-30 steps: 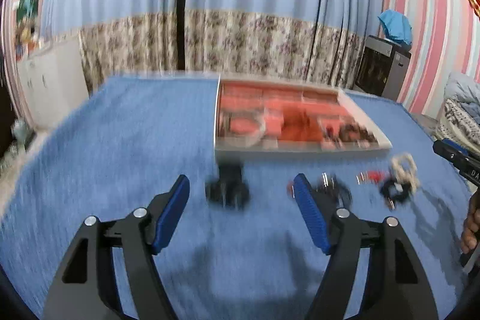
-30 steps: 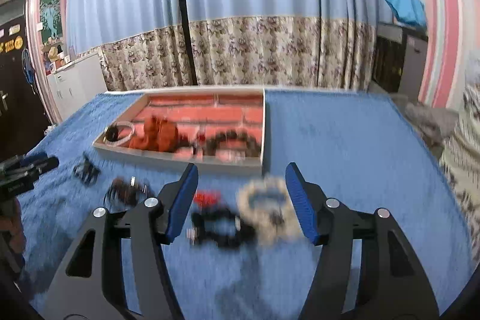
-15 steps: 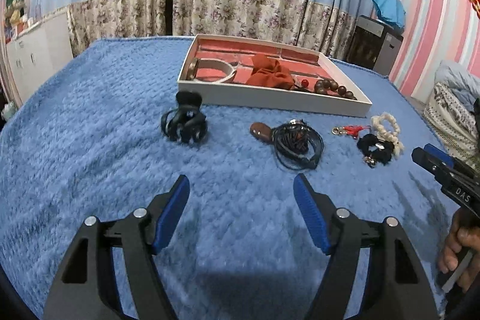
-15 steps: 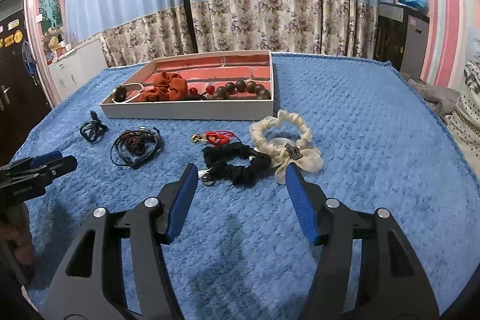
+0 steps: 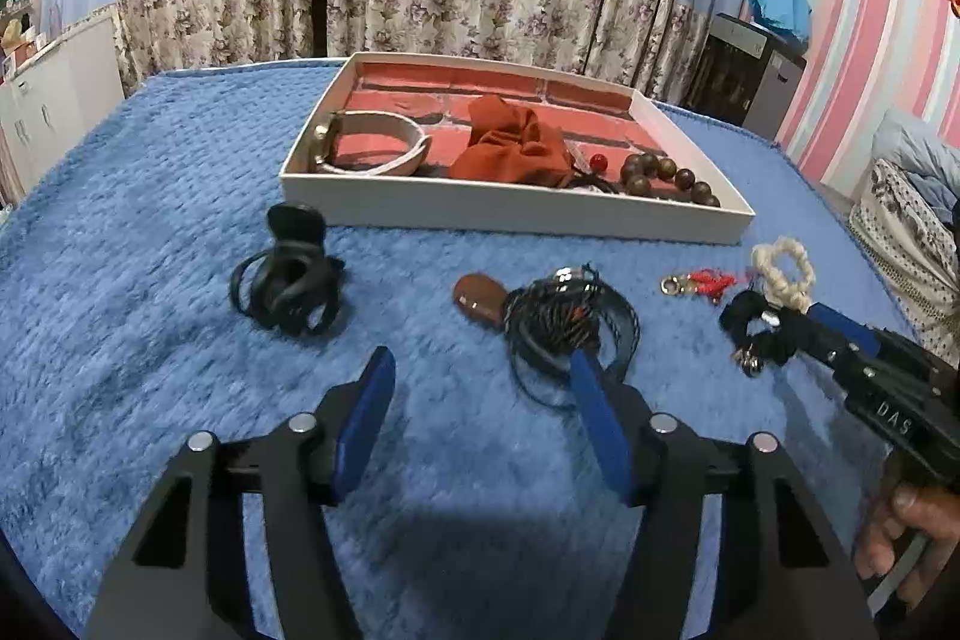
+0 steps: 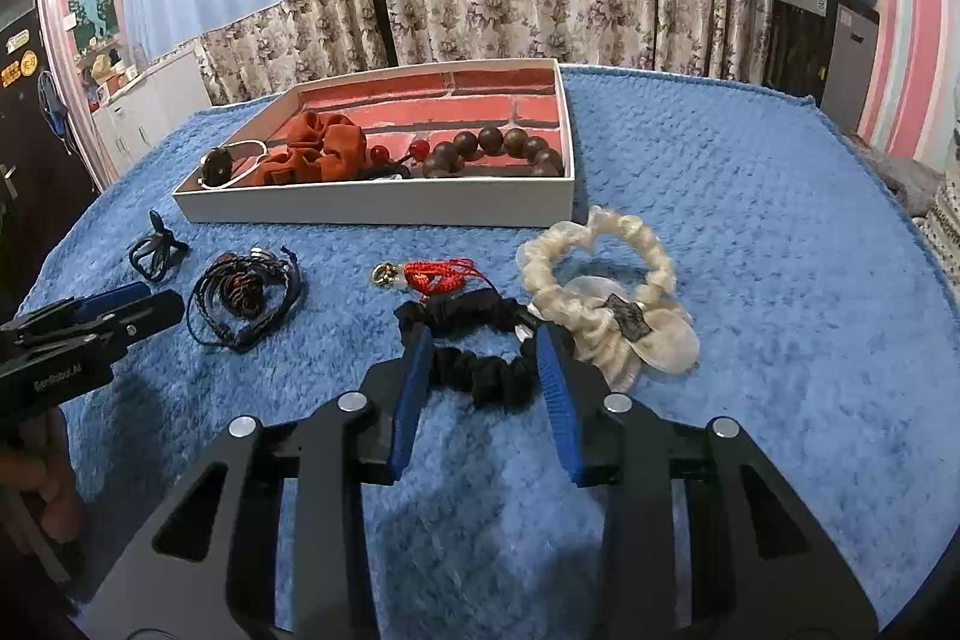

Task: Organize jewelry
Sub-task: 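Grasp the black cord bracelet with the left gripper while the right gripper grasps the black scrunchie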

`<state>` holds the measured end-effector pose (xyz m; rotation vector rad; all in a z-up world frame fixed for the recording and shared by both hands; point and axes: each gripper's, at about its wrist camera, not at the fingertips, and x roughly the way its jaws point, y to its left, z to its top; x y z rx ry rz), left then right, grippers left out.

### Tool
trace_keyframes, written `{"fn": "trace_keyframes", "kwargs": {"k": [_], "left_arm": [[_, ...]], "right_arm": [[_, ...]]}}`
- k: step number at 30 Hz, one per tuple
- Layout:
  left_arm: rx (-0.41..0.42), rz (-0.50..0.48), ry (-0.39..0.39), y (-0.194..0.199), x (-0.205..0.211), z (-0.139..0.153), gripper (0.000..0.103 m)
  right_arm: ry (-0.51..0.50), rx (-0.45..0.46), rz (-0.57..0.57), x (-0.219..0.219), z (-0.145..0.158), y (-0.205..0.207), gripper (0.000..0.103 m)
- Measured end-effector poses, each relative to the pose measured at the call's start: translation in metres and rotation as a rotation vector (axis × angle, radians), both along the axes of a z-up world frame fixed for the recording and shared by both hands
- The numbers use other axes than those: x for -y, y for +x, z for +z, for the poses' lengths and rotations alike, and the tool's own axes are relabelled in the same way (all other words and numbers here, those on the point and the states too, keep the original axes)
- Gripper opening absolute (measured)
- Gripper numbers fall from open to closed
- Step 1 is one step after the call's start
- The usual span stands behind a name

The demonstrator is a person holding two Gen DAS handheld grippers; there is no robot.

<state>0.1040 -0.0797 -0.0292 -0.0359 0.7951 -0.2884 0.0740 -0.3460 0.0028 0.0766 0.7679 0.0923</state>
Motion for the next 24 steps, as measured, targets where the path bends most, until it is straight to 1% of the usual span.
{"fn": "trace_keyframes", "kwargs": {"k": [1,3,4,5,6,9,12,16,20,24], "left_arm": [[-0.009,-0.008,-0.003,0.004,0.003,-0.001,0.052],[-0.026,-0.017,0.002,0.01,0.008,-0.006,0.047],[-0.042,-0.022,0.001,0.014,0.01,-0.009,0.041],[-0.054,-0.025,-0.001,0.016,0.011,-0.012,0.038],[-0.066,-0.027,-0.002,0.019,0.012,-0.015,0.033],[-0.077,-0.04,-0.016,0.024,0.013,-0.017,0.02],[-0.073,-0.059,-0.023,0.024,0.016,-0.018,0.013],[-0.077,-0.053,-0.042,0.025,0.013,-0.018,0.01],[-0.058,-0.047,-0.028,0.021,0.012,-0.015,0.009],[-0.048,-0.042,-0.025,0.018,0.011,-0.012,0.008]], "right_arm": [[0.0,-0.001,0.0,-0.001,0.0,0.002,0.037],[0.004,-0.01,-0.002,-0.001,-0.002,0.006,0.037],[0.004,-0.012,-0.003,-0.001,-0.003,0.008,0.037],[0.006,-0.013,-0.002,-0.001,-0.004,0.009,0.037],[0.007,-0.014,-0.002,-0.001,-0.004,0.009,0.037],[0.012,-0.018,-0.005,-0.001,-0.005,0.011,0.037],[0.021,-0.026,-0.009,0.0,-0.007,0.013,0.037],[0.023,-0.036,-0.013,0.0,-0.008,0.015,0.037],[0.023,-0.055,-0.015,0.003,-0.012,0.016,0.037],[0.019,-0.077,-0.018,0.003,-0.015,0.02,0.032]]}}
